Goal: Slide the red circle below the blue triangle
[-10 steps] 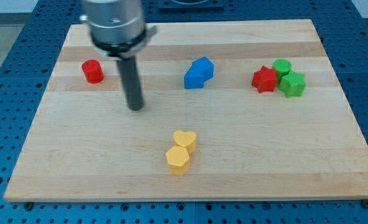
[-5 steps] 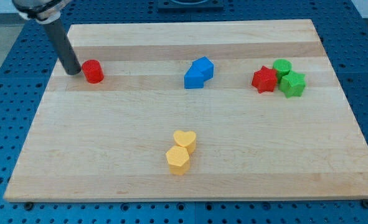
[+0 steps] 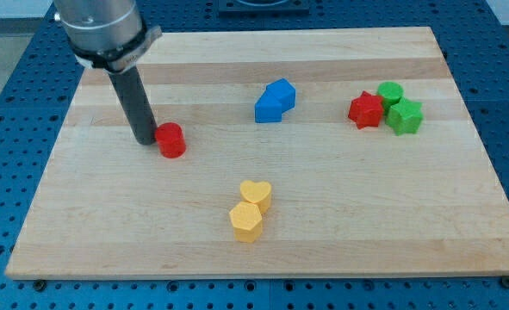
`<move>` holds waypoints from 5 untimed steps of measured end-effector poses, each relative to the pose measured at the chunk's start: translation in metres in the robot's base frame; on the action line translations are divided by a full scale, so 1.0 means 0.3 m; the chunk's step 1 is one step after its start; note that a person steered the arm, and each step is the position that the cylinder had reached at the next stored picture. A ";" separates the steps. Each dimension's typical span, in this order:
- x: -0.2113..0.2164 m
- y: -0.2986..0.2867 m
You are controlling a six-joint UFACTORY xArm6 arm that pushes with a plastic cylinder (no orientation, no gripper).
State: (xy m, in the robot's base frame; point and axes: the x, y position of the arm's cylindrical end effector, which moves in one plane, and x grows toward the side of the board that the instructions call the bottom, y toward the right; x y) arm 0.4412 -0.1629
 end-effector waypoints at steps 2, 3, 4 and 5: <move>0.081 0.185; 0.078 0.312; 0.071 0.443; 0.031 0.491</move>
